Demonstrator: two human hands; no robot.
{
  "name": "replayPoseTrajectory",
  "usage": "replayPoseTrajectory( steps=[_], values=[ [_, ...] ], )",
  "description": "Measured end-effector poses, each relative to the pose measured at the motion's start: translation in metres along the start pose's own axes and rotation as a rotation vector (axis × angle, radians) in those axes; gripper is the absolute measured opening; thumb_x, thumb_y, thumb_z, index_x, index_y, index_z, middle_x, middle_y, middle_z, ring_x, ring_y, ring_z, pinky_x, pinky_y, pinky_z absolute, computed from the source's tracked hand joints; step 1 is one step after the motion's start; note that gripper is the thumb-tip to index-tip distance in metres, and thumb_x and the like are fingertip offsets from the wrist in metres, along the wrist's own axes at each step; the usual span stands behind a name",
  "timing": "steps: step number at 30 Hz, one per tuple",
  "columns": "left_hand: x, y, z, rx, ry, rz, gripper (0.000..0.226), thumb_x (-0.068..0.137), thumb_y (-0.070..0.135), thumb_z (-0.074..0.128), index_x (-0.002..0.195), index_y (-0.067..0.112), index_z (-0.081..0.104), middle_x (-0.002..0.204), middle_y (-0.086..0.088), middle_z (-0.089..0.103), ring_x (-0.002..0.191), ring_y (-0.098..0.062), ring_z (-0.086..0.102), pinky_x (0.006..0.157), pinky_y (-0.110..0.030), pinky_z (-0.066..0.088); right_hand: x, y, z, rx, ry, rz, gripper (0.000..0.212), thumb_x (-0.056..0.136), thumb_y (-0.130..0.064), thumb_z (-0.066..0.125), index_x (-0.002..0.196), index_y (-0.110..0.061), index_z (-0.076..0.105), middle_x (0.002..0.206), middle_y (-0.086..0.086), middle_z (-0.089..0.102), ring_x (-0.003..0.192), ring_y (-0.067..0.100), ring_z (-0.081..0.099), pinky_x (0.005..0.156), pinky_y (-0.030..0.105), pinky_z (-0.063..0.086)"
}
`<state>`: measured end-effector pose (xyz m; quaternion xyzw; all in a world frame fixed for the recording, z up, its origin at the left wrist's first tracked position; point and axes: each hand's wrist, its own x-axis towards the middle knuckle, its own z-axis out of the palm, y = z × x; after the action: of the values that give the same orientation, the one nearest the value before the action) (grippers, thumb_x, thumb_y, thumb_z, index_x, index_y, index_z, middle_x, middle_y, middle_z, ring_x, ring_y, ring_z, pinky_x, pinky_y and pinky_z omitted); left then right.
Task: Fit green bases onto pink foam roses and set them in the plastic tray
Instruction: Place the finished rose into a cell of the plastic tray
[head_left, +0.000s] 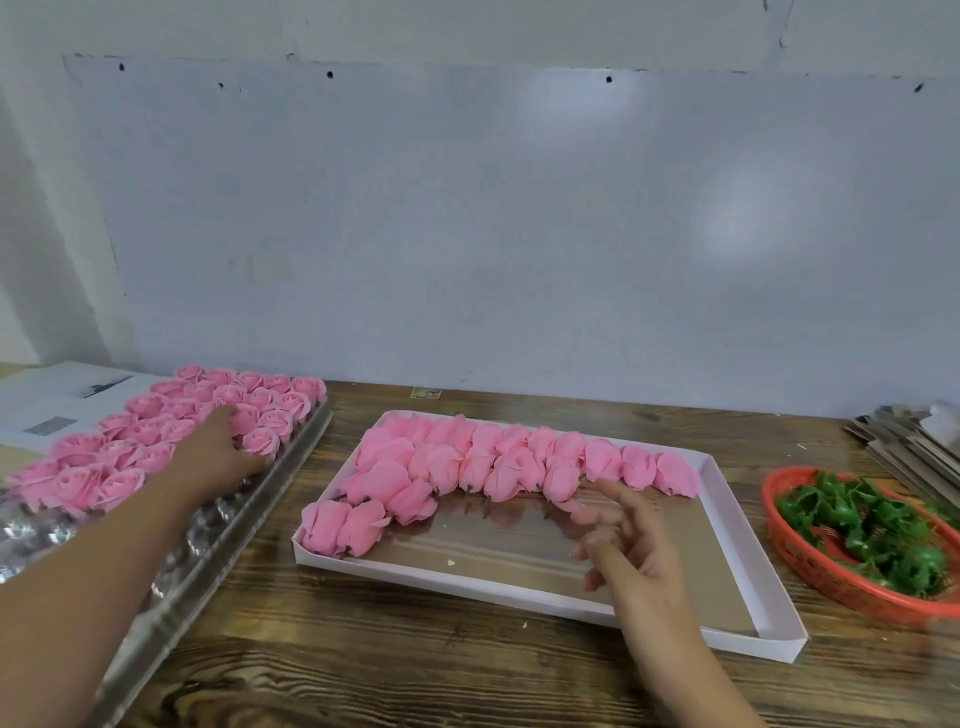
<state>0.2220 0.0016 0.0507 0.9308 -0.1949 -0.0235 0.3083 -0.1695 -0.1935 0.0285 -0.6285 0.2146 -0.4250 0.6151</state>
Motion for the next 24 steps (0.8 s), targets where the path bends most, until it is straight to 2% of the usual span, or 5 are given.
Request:
replayPoseTrajectory(
  steps=[4, 7, 10, 14, 24],
  values=[
    [-0.014, 0.013, -0.006, 0.047, -0.026, 0.011, 0.097, 0.075, 0.009, 0.082, 0.155, 0.012, 0.026, 0.132, -0.022, 0.059, 0.08, -0.031, 0.069, 0.061, -0.038, 0.058, 0.002, 0.002, -0.003, -0.039, -0.021, -0.006, 0.047, 0.088, 0.019, 0.046, 0.113, -0.017, 0.064, 0.084, 0.002, 0.069, 0.068, 0.013, 0.058, 0.051, 0.023, 0.046],
    [-0.044, 0.043, -0.005, 0.153, 0.186, 0.184, 0.056, 0.088, 0.011, 0.068, 0.141, 0.011, 0.051, 0.115, -0.013, 0.068, 0.081, -0.024, 0.065, 0.073, -0.04, 0.059, 0.003, 0.004, -0.001, -0.126, -0.035, -0.004, 0.036, 0.09, 0.014, 0.05, 0.103, -0.013, 0.069, 0.077, 0.001, 0.07, 0.063, 0.007, 0.057, 0.056, 0.025, 0.044],
    [-0.098, 0.076, 0.011, 0.046, -0.023, 0.468, 0.011, 0.092, 0.033, 0.065, 0.103, 0.036, 0.066, 0.092, 0.017, 0.068, 0.083, -0.001, 0.064, 0.08, -0.033, 0.059, 0.0, 0.004, 0.001, -0.22, -0.045, -0.015, 0.032, 0.091, 0.005, 0.055, 0.091, -0.022, 0.071, 0.075, 0.0, 0.072, 0.063, 0.004, 0.058, 0.063, 0.025, 0.042],
    [-0.151, 0.091, 0.042, 0.181, -0.521, 0.677, 0.037, 0.075, 0.076, 0.058, 0.102, 0.05, 0.062, 0.098, 0.031, 0.062, 0.094, 0.014, 0.055, 0.076, -0.013, 0.048, -0.001, 0.003, 0.0, -0.273, -0.04, -0.027, 0.032, 0.092, 0.001, 0.055, 0.087, -0.026, 0.071, 0.073, -0.003, 0.071, 0.062, 0.004, 0.057, 0.062, 0.023, 0.043],
    [-0.172, 0.103, 0.084, 0.237, -0.54, 0.915, 0.021, 0.093, 0.051, 0.058, 0.096, 0.033, 0.07, 0.082, 0.026, 0.058, 0.081, 0.006, 0.057, 0.073, -0.009, 0.042, 0.004, 0.009, -0.008, -0.582, -0.009, -0.053, 0.027, 0.087, -0.011, 0.058, 0.078, -0.035, 0.068, 0.062, -0.012, 0.062, 0.048, 0.004, 0.047, 0.051, 0.014, 0.035]
  ],
)
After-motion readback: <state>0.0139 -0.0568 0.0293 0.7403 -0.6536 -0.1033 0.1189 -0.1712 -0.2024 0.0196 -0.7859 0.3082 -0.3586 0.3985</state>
